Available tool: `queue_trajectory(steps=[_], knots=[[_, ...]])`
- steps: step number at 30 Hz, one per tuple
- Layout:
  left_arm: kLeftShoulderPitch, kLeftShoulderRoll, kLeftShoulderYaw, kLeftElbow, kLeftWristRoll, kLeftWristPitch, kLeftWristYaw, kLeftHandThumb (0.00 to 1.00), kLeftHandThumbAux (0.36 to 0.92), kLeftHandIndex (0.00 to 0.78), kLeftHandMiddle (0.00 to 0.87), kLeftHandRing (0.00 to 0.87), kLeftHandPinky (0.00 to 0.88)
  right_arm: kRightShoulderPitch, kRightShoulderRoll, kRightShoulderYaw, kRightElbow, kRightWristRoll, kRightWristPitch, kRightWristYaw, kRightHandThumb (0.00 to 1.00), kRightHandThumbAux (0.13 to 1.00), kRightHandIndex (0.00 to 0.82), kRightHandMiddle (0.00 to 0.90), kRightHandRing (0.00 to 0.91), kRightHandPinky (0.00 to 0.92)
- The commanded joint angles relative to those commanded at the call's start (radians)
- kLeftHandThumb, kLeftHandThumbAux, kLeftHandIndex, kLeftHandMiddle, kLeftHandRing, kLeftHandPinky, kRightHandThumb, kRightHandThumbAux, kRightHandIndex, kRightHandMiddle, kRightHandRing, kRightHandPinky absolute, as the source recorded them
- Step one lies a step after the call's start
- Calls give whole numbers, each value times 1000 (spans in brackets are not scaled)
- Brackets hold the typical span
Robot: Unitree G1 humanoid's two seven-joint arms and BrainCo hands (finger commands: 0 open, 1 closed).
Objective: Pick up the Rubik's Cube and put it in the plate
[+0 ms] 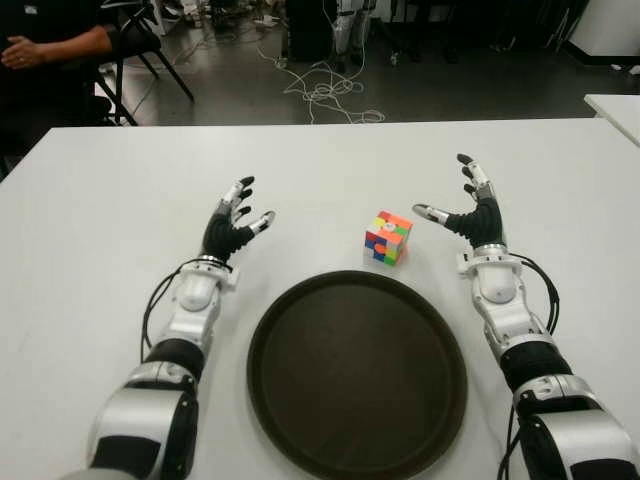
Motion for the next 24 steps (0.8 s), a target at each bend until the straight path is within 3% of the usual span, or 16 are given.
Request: queue_trajectory(steps=[24], knots=[[5, -9, 16, -3, -36, -21, -67, 0, 720, 0, 0, 0, 0, -22, -30, 27, 80, -20, -33, 21, 0, 775, 0, 0, 0, 0]])
